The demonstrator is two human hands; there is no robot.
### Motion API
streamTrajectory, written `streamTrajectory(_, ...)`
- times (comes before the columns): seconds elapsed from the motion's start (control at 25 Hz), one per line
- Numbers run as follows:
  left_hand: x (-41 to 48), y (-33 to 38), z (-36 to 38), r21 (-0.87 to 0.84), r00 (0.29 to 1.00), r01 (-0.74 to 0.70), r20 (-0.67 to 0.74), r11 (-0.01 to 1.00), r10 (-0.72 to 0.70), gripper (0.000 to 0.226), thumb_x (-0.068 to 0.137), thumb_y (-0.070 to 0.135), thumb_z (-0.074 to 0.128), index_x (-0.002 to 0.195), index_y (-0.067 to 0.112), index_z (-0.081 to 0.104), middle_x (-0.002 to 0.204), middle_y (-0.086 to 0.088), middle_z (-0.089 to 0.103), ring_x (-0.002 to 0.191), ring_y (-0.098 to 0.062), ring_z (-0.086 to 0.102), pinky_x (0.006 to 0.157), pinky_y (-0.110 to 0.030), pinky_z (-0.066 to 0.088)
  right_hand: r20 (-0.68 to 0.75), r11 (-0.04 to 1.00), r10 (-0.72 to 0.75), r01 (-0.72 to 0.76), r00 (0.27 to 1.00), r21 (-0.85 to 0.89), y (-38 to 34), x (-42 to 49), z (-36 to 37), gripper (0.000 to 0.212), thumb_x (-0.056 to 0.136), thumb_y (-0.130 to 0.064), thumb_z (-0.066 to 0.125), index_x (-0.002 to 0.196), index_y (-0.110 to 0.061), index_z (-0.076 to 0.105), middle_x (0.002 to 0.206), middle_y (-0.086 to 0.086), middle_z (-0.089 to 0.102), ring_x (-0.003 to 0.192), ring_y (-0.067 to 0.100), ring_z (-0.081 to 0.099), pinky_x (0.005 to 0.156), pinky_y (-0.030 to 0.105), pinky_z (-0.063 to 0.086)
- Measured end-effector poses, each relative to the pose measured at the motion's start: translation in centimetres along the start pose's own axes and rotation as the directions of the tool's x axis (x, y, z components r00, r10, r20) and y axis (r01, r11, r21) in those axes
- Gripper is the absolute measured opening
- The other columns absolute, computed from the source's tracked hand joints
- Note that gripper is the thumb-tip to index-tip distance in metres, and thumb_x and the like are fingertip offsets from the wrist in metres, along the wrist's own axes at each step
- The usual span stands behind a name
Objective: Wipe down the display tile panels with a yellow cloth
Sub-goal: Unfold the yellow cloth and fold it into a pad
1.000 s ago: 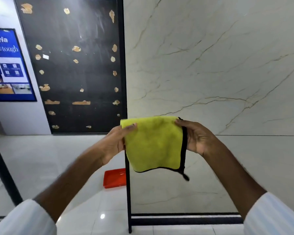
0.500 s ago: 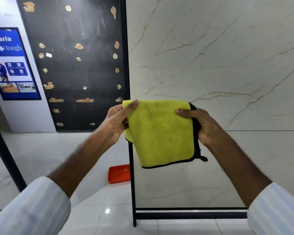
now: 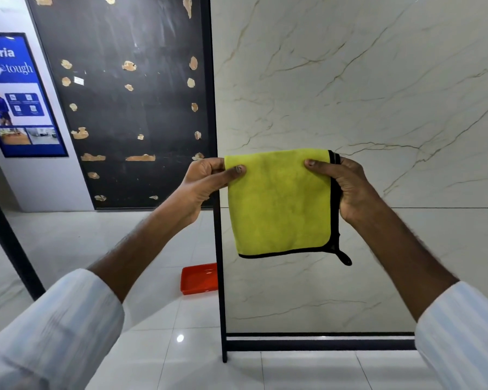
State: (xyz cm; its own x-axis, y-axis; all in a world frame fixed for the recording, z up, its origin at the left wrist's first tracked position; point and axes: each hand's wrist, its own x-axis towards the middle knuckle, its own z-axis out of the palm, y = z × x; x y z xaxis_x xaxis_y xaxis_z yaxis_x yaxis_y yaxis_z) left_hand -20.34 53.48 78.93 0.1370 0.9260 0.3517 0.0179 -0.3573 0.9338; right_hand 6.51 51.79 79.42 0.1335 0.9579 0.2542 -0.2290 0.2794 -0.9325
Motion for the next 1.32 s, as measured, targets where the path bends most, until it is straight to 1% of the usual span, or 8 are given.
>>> streamTrajectory(0.24,0.7,-0.8,0.1,0.125,0.969,-0.158,-0.171,0.979,0.178,0.029,0.072,0.04,0.083,0.093,0.022,0.074,0.116,0.0,0.067,0.109,-0.014,0.066,0.094,-0.029,0.058,0.113,0.951,-0.124,0.15,0.986,-0.27,-2.1,1.0,-1.0,0.01,0.086,-0.01,0.081,0.095,-0.012,0.076,0.085,-0.007,0.079,0.08,0.003,0.075,0.069,0.014,0.055)
streamTrajectory(0.4,0.9,-0.3,0.5,0.001,0.944,-0.25,-0.221,0.968,0.244,0.026,0.077,0.03,0.084,0.095,0.015,0.074,0.111,0.0,0.064,0.1,-0.01,0.064,0.085,-0.024,0.058,0.075,0.856,-0.201,0.213,0.977,-0.472,-2.6,2.1,-1.5,0.039,0.072,-0.044,0.093,0.097,-0.017,0.082,0.104,0.0,0.08,0.106,0.019,0.074,0.106,0.044,0.053)
streamTrajectory(0.56,1.0,1.3,1.4,-0.093,0.93,-0.308,-0.239,0.947,0.279,0.015,0.089,0.009,0.08,0.102,0.009,0.073,0.093,0.004,0.075,0.086,-0.005,0.071,0.079,-0.02,0.057,-0.019,0.809,-0.26,0.207,0.965,-0.55,-2.3,4.8,-3.2,0.076,0.043,-0.086,0.088,0.104,-0.041,0.078,0.124,-0.004,0.071,0.126,0.028,0.06,0.112,0.055,0.041)
streamTrajectory(0.68,1.1,2.7,2.3,-0.163,0.9,-0.367,-0.312,0.916,0.305,0.013,0.087,0.009,0.082,0.098,0.01,0.074,0.095,-0.003,0.073,0.086,-0.008,0.07,0.08,-0.023,0.058,-0.051,0.859,-0.329,0.276,0.943,-0.43,-4.5,2.2,-1.3,0.05,0.062,-0.06,0.095,0.094,-0.025,0.079,0.113,0.002,0.074,0.111,0.022,0.069,0.102,0.04,0.052)
streamTrajectory(0.84,1.3,5.4,3.2,-0.251,0.875,-0.43,-0.351,0.867,0.333,0.013,0.088,0.006,0.08,0.098,0.011,0.073,0.087,0.007,0.076,0.085,-0.007,0.072,0.081,-0.027,0.06,-0.033,0.9,-0.403,0.389,0.915,-0.196,-7.8,0.0,0.2,0.017,0.083,-0.01,0.084,0.09,-0.01,0.069,0.085,-0.006,0.072,0.076,-0.001,0.07,0.065,0.009,0.05)
streamTrajectory(1.04,0.8,5.0,3.5,-0.325,0.891,-0.42,-0.322,0.848,0.318,0.009,0.092,0.008,0.077,0.098,0.007,0.07,0.087,0.001,0.075,0.081,-0.011,0.071,0.077,-0.032,0.062,0.037,0.969,-0.243,0.241,0.969,0.058,-3.5,-1.8,-0.8,0.059,0.076,-0.009,0.081,0.129,-0.007,0.057,0.123,0.008,0.074,0.107,0.026,0.074,0.082,0.038,0.063)
streamTrajectory(1.16,-0.5,0.7,2.4,-0.291,0.952,-0.274,-0.218,0.917,0.215,0.017,0.089,0.014,0.08,0.099,0.003,0.071,0.091,-0.009,0.072,0.082,-0.021,0.067,0.072,-0.037,0.061,-0.035,0.996,-0.069,0.071,0.997,0.056,2.5,-4.1,-1.2,0.063,0.063,-0.006,0.086,0.119,-0.01,0.057,0.118,0.013,0.076,0.105,0.031,0.074,0.082,0.041,0.062)
streamTrajectory(1.32,-0.9,0.2,2.3,-0.297,0.941,-0.211,-0.319,0.931,0.111,0.006,0.091,0.013,0.077,0.09,0.014,0.071,0.076,0.008,0.075,0.07,-0.002,0.069,0.063,-0.022,0.058,0.015,0.989,-0.144,0.144,0.989,0.029,0.2,-3.2,-0.6,0.057,0.059,-0.003,0.086,0.103,-0.017,0.052,0.096,0.003,0.077,0.09,0.023,0.075,0.075,0.037,0.063)
